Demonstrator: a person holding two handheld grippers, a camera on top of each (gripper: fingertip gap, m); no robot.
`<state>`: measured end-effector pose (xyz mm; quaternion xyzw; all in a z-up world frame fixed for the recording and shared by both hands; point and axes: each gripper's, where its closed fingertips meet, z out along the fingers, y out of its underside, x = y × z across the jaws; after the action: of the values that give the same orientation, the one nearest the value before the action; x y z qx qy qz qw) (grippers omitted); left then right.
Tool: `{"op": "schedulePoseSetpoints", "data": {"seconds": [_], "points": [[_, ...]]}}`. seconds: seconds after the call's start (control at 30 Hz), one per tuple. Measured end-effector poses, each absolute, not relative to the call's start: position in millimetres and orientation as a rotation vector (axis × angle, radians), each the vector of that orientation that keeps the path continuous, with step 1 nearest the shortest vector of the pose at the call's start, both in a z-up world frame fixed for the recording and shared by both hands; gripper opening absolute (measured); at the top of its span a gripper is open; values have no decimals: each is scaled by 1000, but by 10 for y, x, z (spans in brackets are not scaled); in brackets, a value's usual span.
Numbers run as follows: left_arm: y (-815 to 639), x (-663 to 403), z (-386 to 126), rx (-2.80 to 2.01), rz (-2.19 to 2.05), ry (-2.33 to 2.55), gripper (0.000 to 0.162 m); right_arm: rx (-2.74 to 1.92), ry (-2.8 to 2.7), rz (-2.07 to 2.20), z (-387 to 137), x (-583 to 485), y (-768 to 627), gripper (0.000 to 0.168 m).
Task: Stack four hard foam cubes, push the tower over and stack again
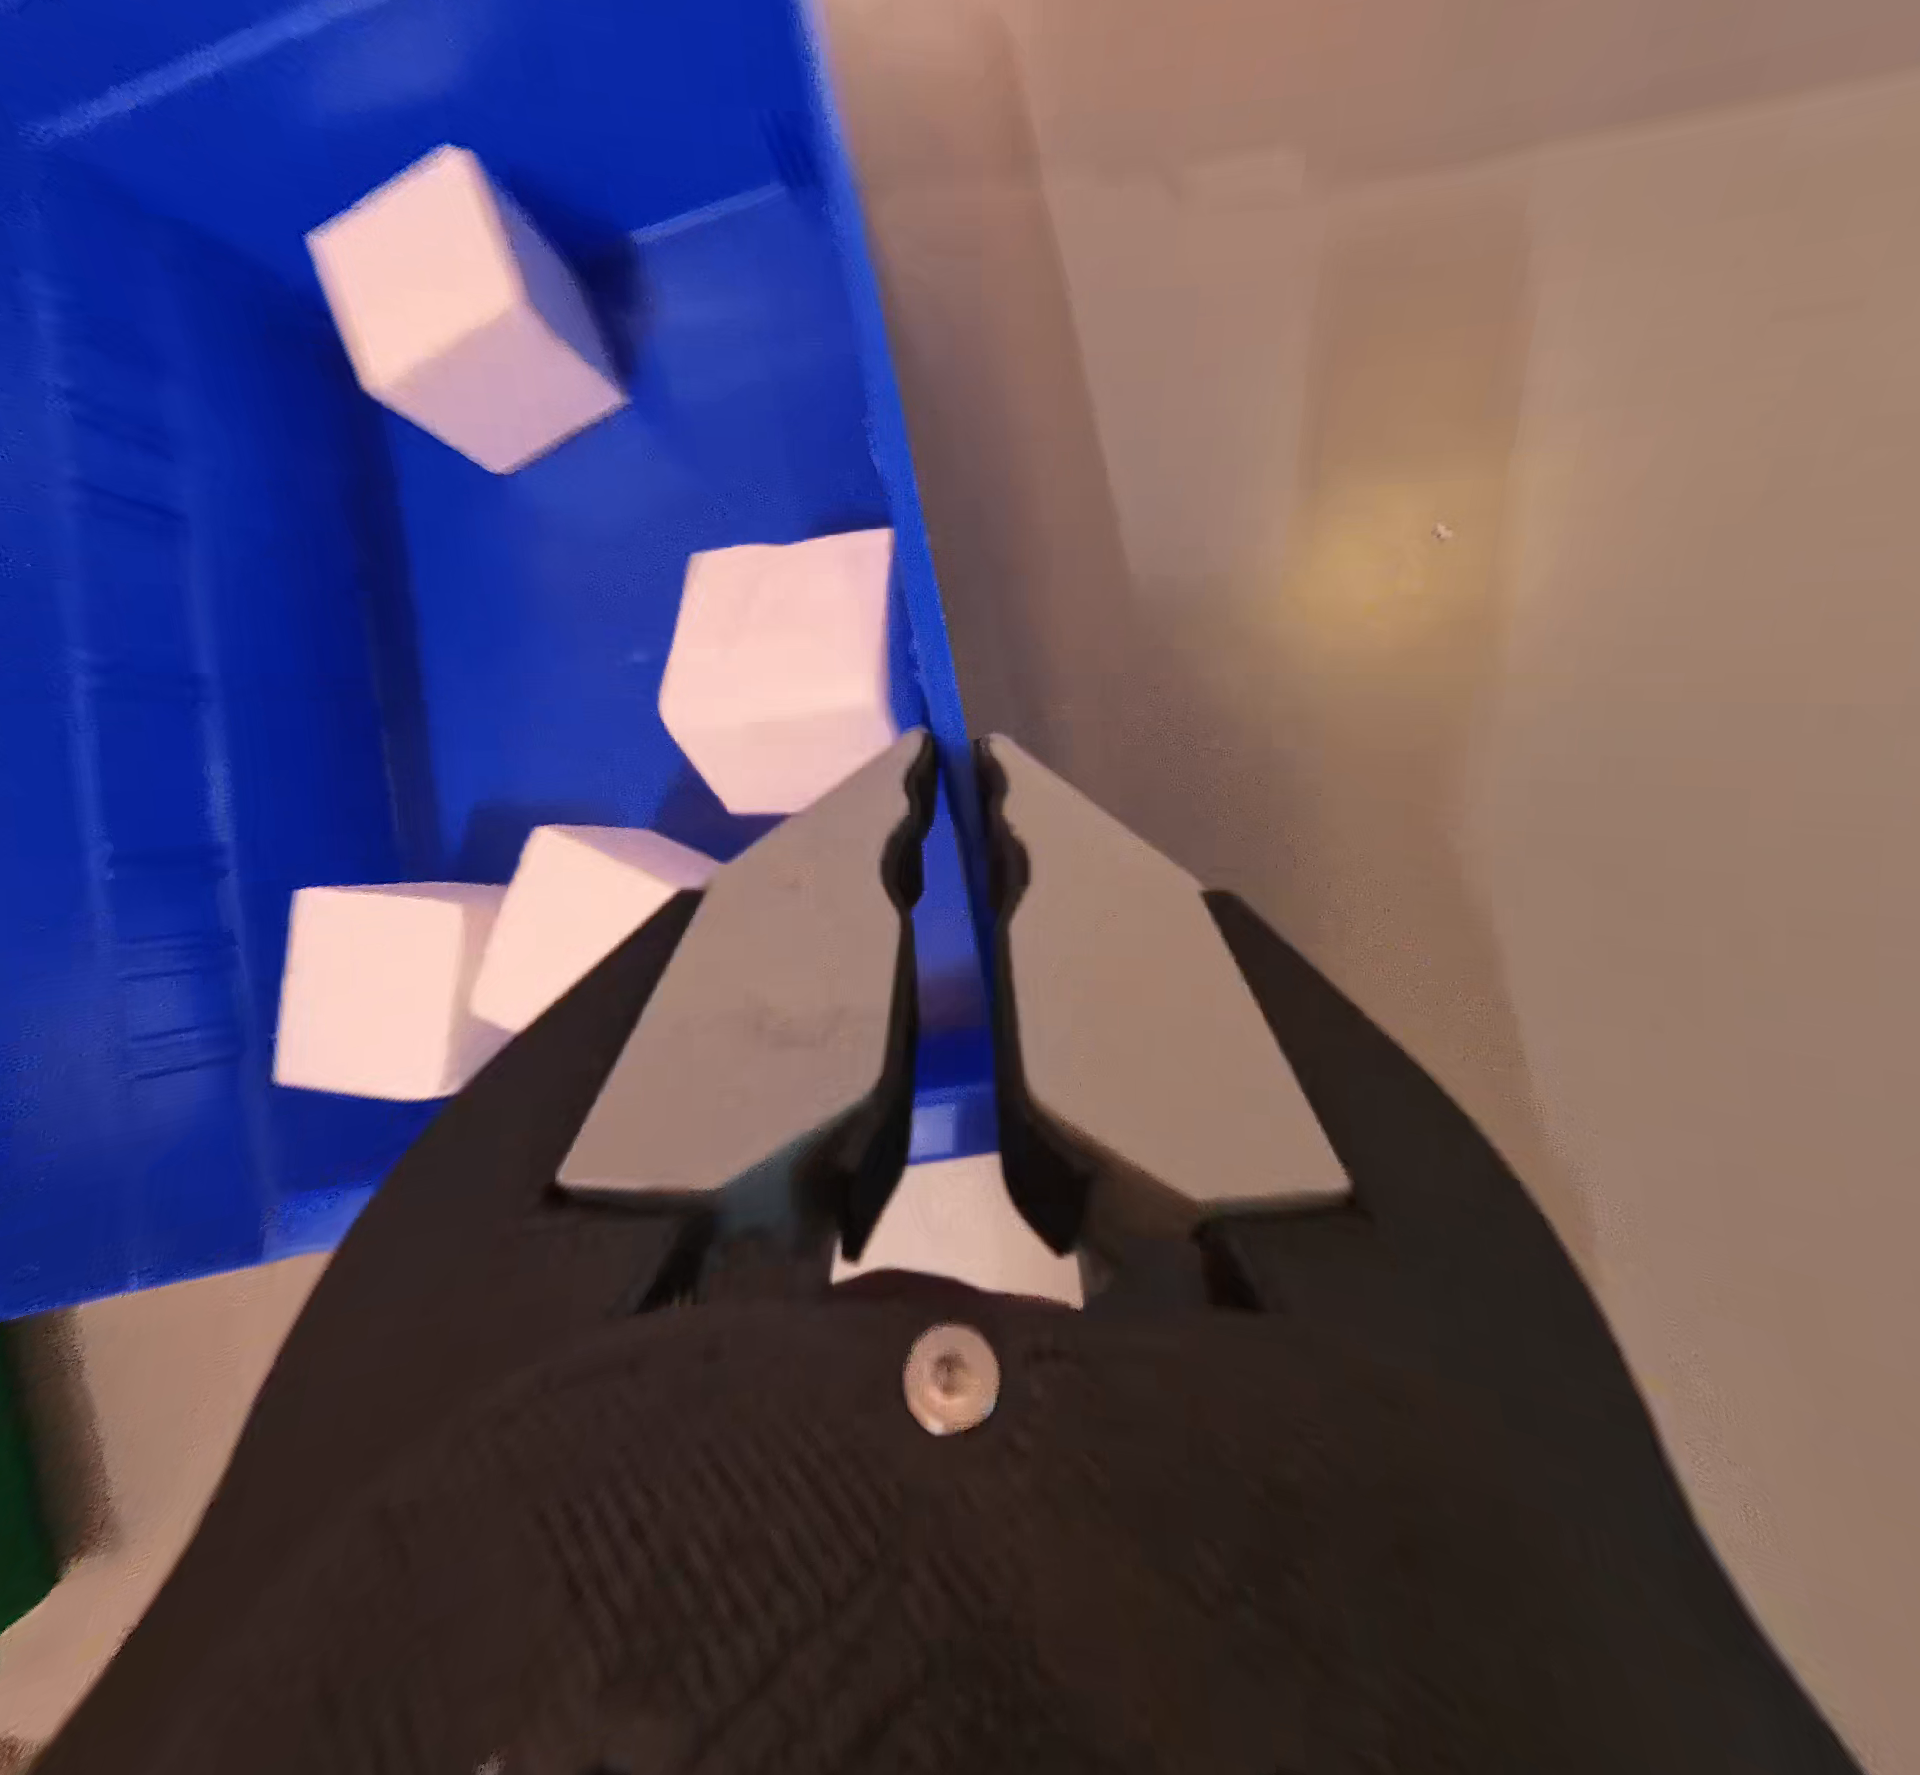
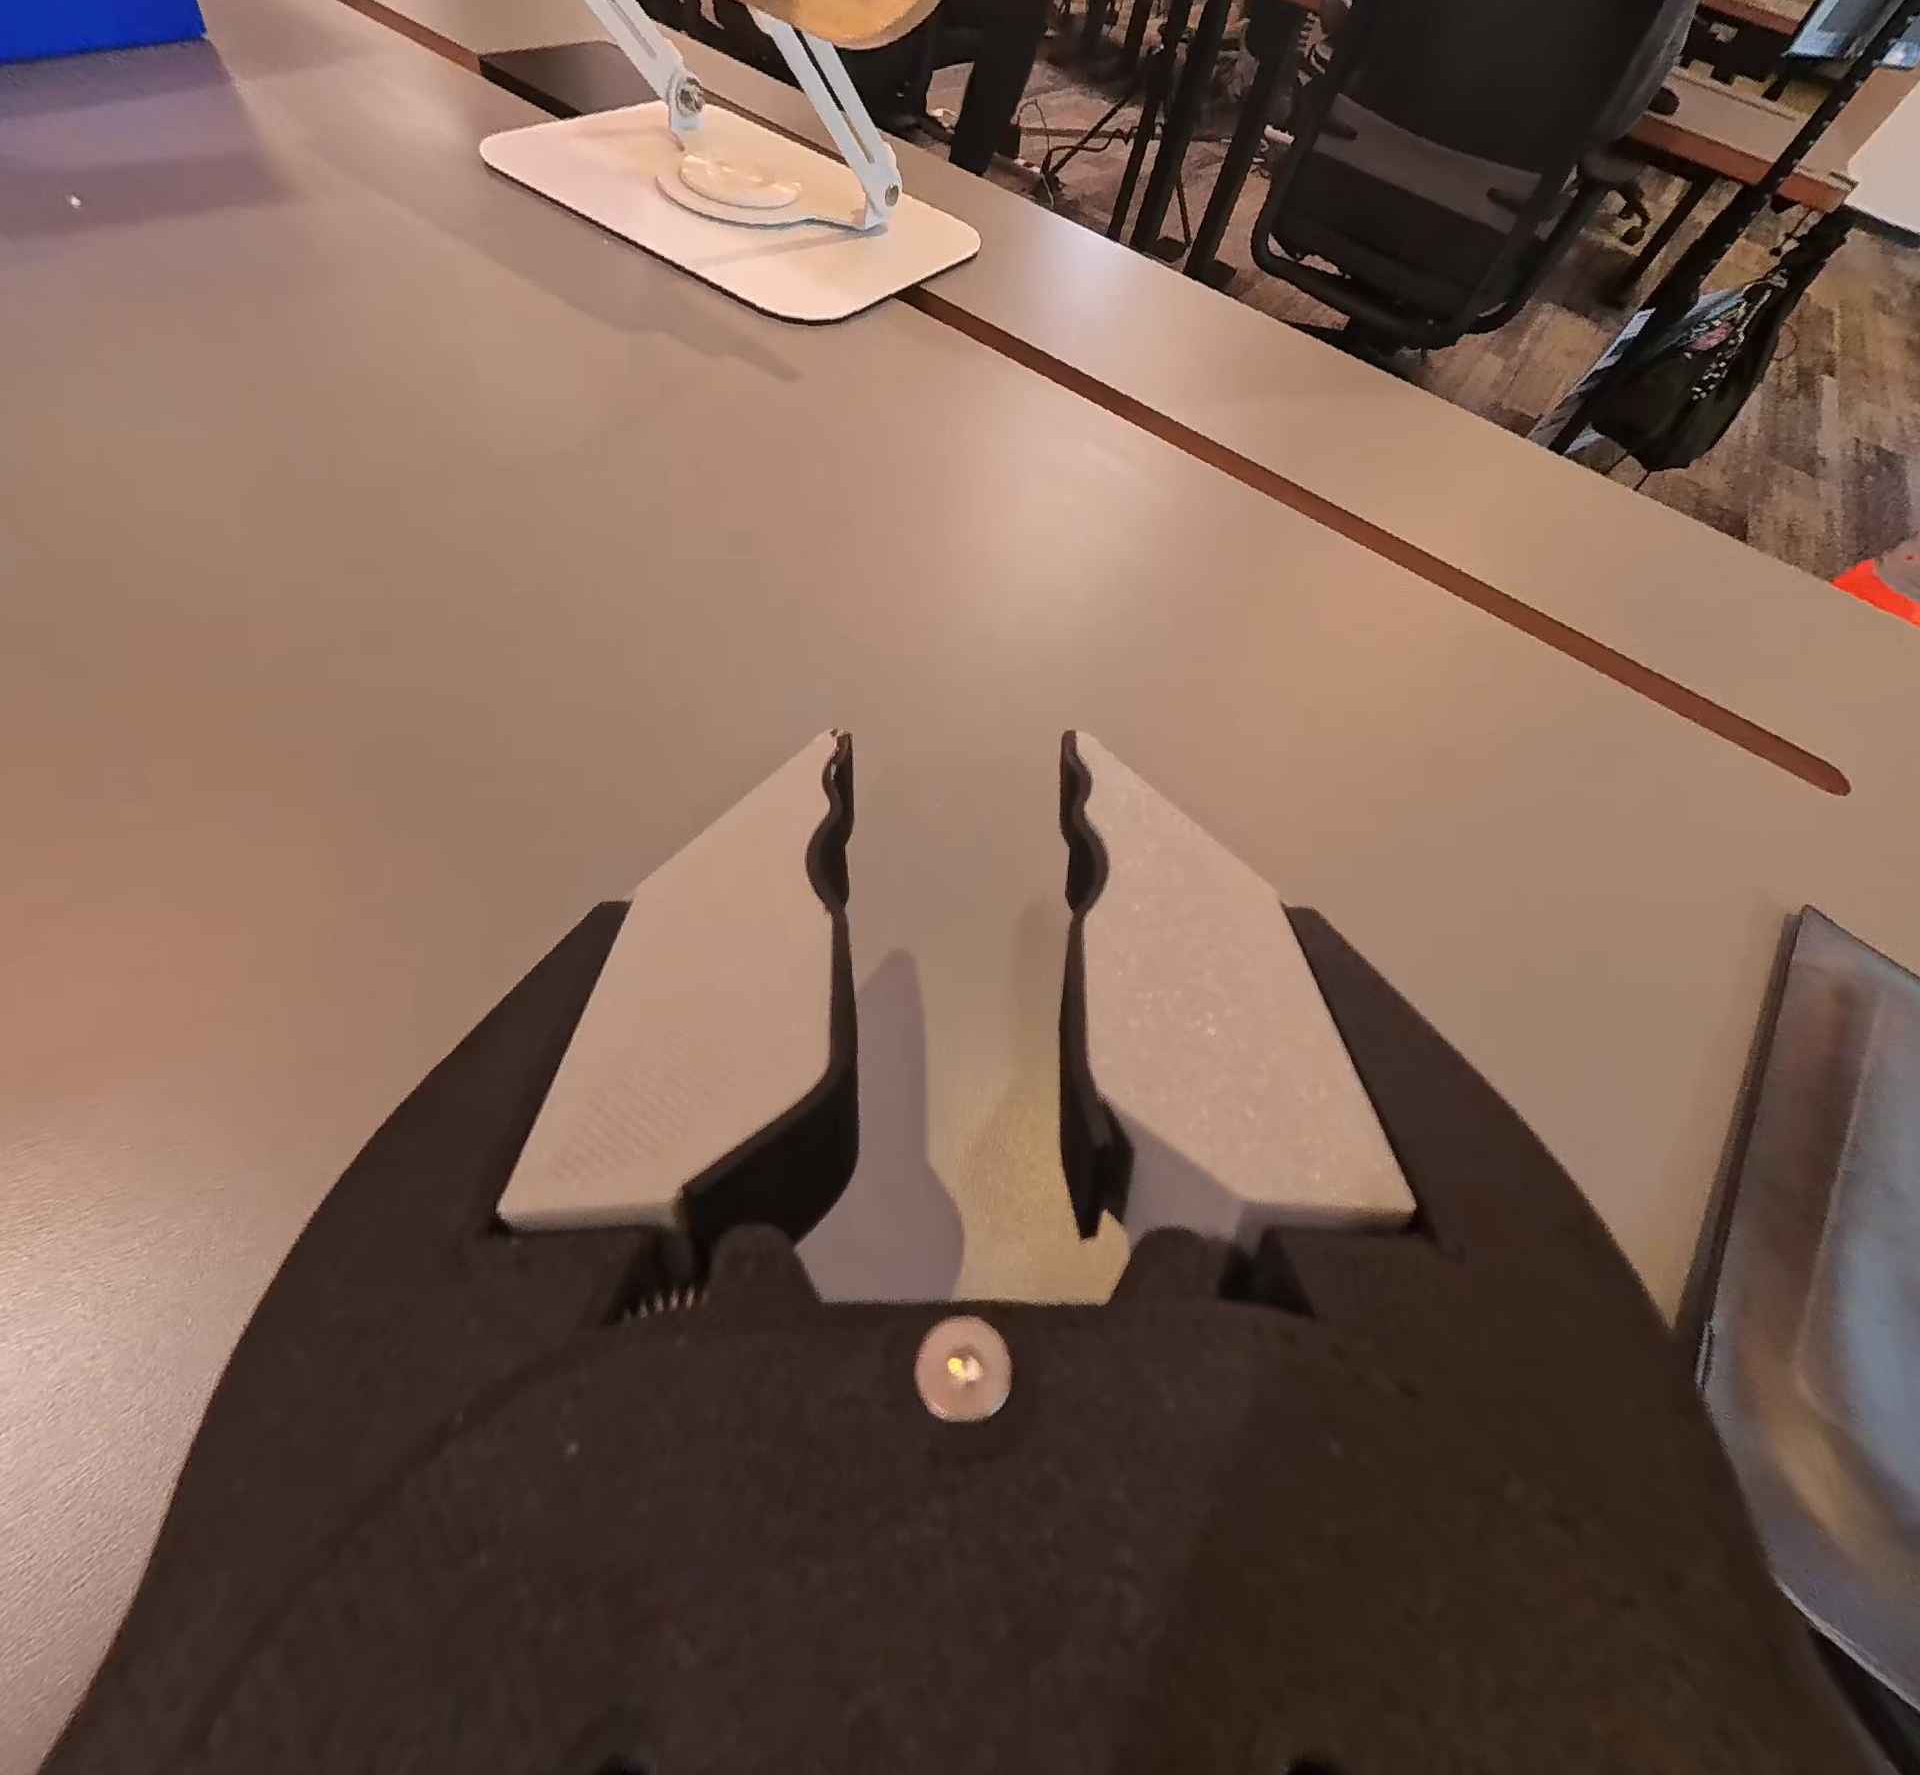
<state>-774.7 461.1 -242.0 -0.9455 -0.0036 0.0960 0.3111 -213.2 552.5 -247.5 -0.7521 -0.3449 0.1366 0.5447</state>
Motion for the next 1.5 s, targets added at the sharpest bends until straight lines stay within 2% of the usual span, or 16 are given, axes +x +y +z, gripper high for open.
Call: {"op": "schedulePoseSetpoints", "data": {"seconds": [0.4, 0.5, 0.57, 0.67, 0.73, 0.87, 1.0, 1.17, 1.37, 1.5], "points": [[4380, -7309, -2456, -2495, 262, 198, 3, -1775, -833, 321, -2463, -2166, 5499, 37], [4346, -7106, -2458, -2478, 223, 241, 7, -1783, -829, 322, -2482, -2158, 5508, 38], [4337, -6969, -2461, -2473, 198, 275, 15, -1789, -830, 322, -2501, -2158, 5512, 37], [4339, -6767, -2400, -2450, 124, 313, 45, -1792, -828, 317, -2510, -2150, 5516, 37], [4340, -6654, -2256, -2397, 41, 314, 59, -1793, -823, 320, -2508, -2144, 5517, 37], [4258, -6768, -2017, -2347, 4, 272, 69, -1794, -823, 324, -2510, -2143, 5522, 37], [4157, -7191, -2028, -2367, 66, 221, 71, -1787, -835, 319, -2503, -2164, 5507, 37], [4010, -7433, -2364, -2456, 75, 409, 69, -1788, -837, 321, -2510, -2172, 5501, 37], [4011, -7716, -2547, -2532, 147, 415, 69, -1800, -847, 317, -2559, -2183, 5506, 37], [3926, -7866, -2856, -2685, 192, 463, 72, -1804, -856, 312, -2580, -2188, 5508, 37]]}}
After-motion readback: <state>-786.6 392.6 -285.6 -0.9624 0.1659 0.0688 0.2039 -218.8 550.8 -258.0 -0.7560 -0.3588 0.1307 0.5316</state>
